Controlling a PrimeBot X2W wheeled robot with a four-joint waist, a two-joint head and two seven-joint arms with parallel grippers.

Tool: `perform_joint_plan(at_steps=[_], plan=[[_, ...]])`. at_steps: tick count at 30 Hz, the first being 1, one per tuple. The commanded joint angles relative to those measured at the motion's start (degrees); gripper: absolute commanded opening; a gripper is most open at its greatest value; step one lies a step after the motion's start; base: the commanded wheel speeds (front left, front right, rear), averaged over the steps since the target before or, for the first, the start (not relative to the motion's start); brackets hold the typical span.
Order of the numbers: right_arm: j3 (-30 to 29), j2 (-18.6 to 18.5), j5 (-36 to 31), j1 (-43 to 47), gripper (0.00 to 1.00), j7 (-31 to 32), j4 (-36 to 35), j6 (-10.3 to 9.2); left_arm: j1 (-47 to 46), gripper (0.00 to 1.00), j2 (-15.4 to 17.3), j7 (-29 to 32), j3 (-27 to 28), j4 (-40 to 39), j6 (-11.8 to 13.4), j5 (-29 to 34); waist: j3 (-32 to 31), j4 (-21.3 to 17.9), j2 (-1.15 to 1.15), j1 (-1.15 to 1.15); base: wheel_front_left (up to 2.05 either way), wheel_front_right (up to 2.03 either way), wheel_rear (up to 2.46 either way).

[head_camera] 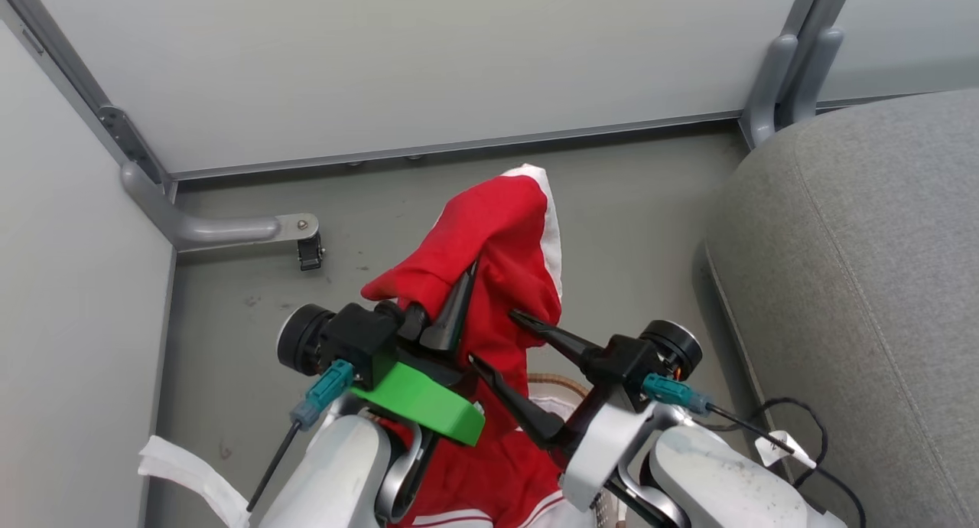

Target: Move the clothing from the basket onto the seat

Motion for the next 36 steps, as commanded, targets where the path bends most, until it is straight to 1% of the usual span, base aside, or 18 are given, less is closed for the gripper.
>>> perform_joint_plan(at_steps=[1,5,6,7,8,13,16,17,18,19,24,30,36], plan=[[0.36,-0.09,0.1,-1.12,1.0,-0.12,0.43,-0.06,-1.17,0.0,0.1,-0.05,-0.16,-0.21,-0.18,-0.51,0.32,0.87,0.0,0.0,0.0,0.0,0.0],[0.45,1.43,-0.08,-2.73,1.0,-0.12,2.92,-0.06,-1.28,0.0,0.1,-0.05,-1.41,-0.42,-0.18,-1.0,0.56,2.05,0.0,0.0,0.0,0.0,0.0],[0.95,1.65,0.13,-3.02,0.78,-0.12,3.66,-0.06,-1.32,0.0,0.09,-0.05,-1.73,-0.47,-0.18,-1.06,0.61,2.27,0.0,0.0,0.0,0.0,0.0],[1.48,1.92,0.53,-3.4,0.21,-0.12,4.39,-0.06,-1.34,0.0,0.09,-0.05,-2.0,-0.56,-0.18,-1.31,0.65,2.52,0.0,0.0,0.0,0.0,0.0],[1.66,2.14,1.07,-3.66,0.0,-0.13,5.11,-0.06,-1.32,0.0,0.1,-0.04,-2.29,-0.67,-0.18,-1.47,0.67,2.73,0.0,0.0,0.0,0.0,0.0],[0.38,2.61,0.9,-3.86,0.0,-0.13,4.68,-0.06,-0.91,0.0,0.09,-0.04,-3.32,-1.28,-0.18,-2.33,0.97,2.94,0.0,0.0,0.0,0.0,0.0],[-1.24,2.43,0.44,-2.47,0.0,-0.13,4.27,-0.07,-0.36,0.0,0.09,-0.04,-3.12,-1.52,-0.18,-1.82,0.96,2.12,0.0,0.0,0.0,0.0,0.0],[-2.25,2.42,0.41,-1.91,0.0,-0.13,3.86,-0.06,-0.14,0.07,0.08,-0.05,-3.14,-1.85,-0.18,-1.95,0.92,1.54,0.0,0.0,0.0,0.0,0.0],[-3.03,2.5,0.34,-1.42,0.0,-0.13,3.43,-0.06,-0.12,0.95,0.05,-0.04,-3.06,-2.16,-0.18,-1.42,0.88,0.93,0.0,0.0,0.0,0.0,0.0],[-4.03,2.52,0.21,-0.87,0.0,-0.13,2.88,-0.06,-0.08,1.0,0.07,-0.04,-3.23,-2.15,-0.18,-0.62,0.87,0.26,0.0,0.0,0.0,0.0,0.0],[-7.92,2.6,-1.02,2.39,0.0,-0.13,-0.49,-0.06,1.22,1.0,0.16,-0.04,-0.48,-1.77,-0.18,2.09,1.29,-6.0,0.0,0.0,0.0,0.0,0.0],[-13.09,2.58,-2.03,5.84,0.0,-0.12,-4.81,-0.06,2.31,1.0,0.7,-0.04,2.82,-1.37,-0.17,3.8,1.83,-15.57,0.0,0.0,0.0,0.0,0.0],[-16.57,3.01,-2.39,8.08,0.0,-0.13,-7.4,-0.06,2.56,1.0,1.37,-0.05,4.17,-0.74,-0.17,4.38,2.79,-24.66,0.0,0.0,0.0,0.0,0.0]])
